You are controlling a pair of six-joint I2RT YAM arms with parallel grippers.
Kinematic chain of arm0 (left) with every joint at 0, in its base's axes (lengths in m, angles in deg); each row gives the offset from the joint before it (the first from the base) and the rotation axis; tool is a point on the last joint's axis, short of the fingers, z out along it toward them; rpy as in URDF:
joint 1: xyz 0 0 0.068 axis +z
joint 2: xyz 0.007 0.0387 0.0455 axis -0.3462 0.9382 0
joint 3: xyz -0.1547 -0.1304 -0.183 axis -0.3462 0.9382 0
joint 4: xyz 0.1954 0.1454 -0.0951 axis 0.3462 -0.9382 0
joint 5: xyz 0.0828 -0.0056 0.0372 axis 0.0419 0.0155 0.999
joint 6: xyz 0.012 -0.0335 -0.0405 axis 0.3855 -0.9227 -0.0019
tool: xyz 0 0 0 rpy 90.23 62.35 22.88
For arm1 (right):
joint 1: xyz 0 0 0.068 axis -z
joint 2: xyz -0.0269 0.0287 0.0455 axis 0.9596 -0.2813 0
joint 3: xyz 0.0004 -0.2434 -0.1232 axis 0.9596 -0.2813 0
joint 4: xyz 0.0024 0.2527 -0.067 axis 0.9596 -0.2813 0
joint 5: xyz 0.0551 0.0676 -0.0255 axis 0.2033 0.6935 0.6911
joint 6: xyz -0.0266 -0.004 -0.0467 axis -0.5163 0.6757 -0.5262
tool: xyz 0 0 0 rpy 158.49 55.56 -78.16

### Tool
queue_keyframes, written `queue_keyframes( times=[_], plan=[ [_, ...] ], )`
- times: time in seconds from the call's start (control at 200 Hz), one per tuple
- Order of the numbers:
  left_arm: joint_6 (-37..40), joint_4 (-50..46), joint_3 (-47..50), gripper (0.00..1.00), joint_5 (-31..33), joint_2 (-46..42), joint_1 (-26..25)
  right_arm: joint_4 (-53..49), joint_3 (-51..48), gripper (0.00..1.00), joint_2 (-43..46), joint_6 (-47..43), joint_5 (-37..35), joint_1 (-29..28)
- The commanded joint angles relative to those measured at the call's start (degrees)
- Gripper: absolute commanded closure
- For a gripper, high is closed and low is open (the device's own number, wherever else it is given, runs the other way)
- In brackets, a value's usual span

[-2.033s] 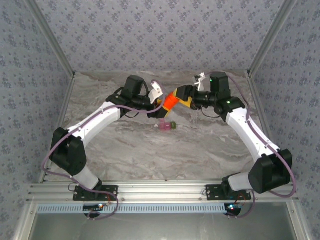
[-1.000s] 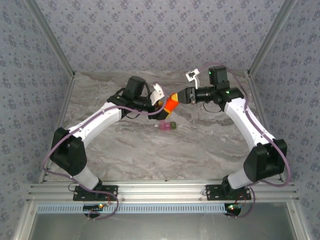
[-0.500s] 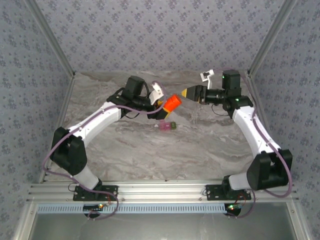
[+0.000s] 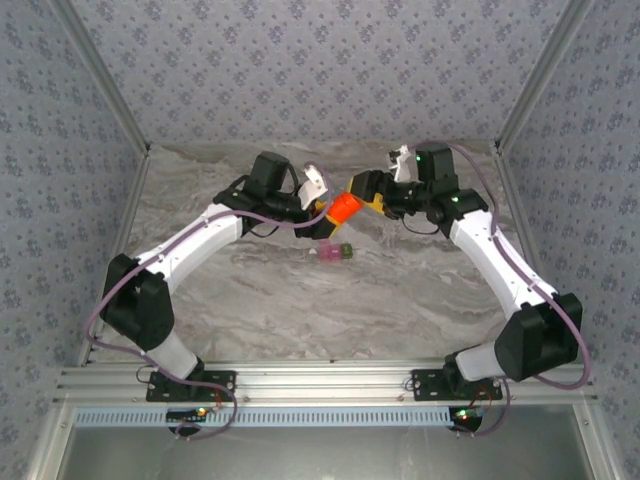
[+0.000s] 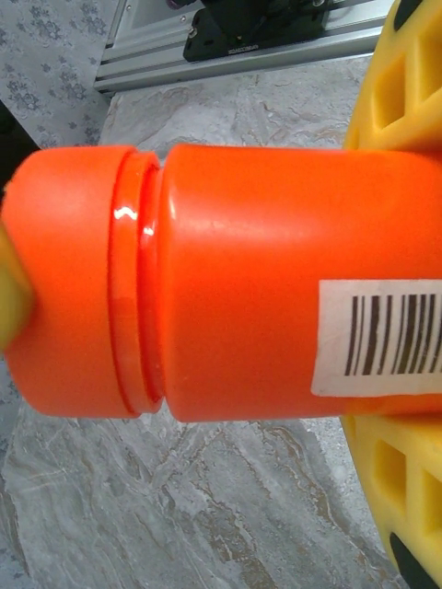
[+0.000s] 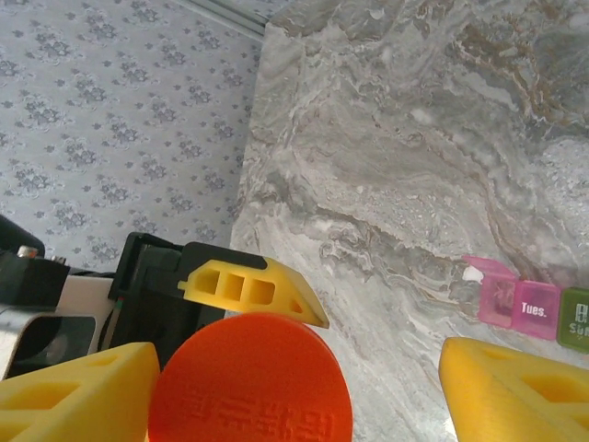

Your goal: Sort the pills into containers

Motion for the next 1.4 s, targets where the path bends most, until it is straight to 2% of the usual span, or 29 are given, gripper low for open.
queue_keyframes(
  times=[0.0, 0.23, 0.325, 0.53, 0.57, 0.74, 0.874, 0.944, 1.069, 1.154, 1.259, 1.394],
  plan=[
    [0.3, 1.3, -1.5, 1.00, -2.3, -1.2, 0.2, -0.5, 2.4, 0.23, -0.6, 1.2, -1.1, -1.2],
    [0.3, 1.3, -1.4, 1.00, -2.2, -1.2, 0.2, -0.5, 1.9, 0.35, -0.8, 1.0, -0.1, -1.6],
    [0.4, 1.3, -1.4, 1.00, -2.2, -1.2, 0.2, -0.8, 1.6, 0.47, -0.6, 0.6, 0.1, -1.8],
    [0.1, 2.0, -1.4, 1.00, -2.1, -1.4, 0.3, 0.2, 1.3, 0.58, -0.4, -1.8, 1.7, -1.6],
    [0.0, 2.1, -1.4, 1.00, -2.2, -1.4, 0.3, 1.1, 1.5, 0.58, -0.5, -3.9, 2.8, -1.6],
    [-0.4, 2.2, -1.5, 1.00, -2.8, -1.4, 0.3, 0.4, 2.7, 0.57, -0.2, -30.2, 7.0, -1.5],
    [-0.7, 2.8, -1.2, 1.00, -3.3, -1.4, 0.3, 0.7, 3.5, 0.62, -3.5, -36.5, 14.7, 1.5],
    [-0.8, 2.8, -0.9, 1.00, -3.5, -1.4, 0.3, 4.2, 3.8, 0.62, -5.7, -34.4, 19.1, 3.5],
    [-0.5, 2.9, -0.6, 1.00, -3.3, -1.8, 0.3, 12.0, 1.8, 0.62, -6.4, -27.9, 22.1, 5.3],
    [-0.5, 3.3, -0.2, 1.00, -3.2, -2.0, 0.3, 21.9, -1.3, 0.61, -5.9, -19.0, 23.5, 7.0],
    [-0.5, 3.6, 0.0, 1.00, -3.0, -2.1, 0.4, 30.5, -3.6, 0.61, -5.8, -10.0, 23.9, 8.3],
    [-0.7, 4.0, 0.2, 1.00, -2.8, -2.2, 0.4, 32.0, -6.2, 0.62, -5.2, -6.2, 21.7, 9.4]
  ],
)
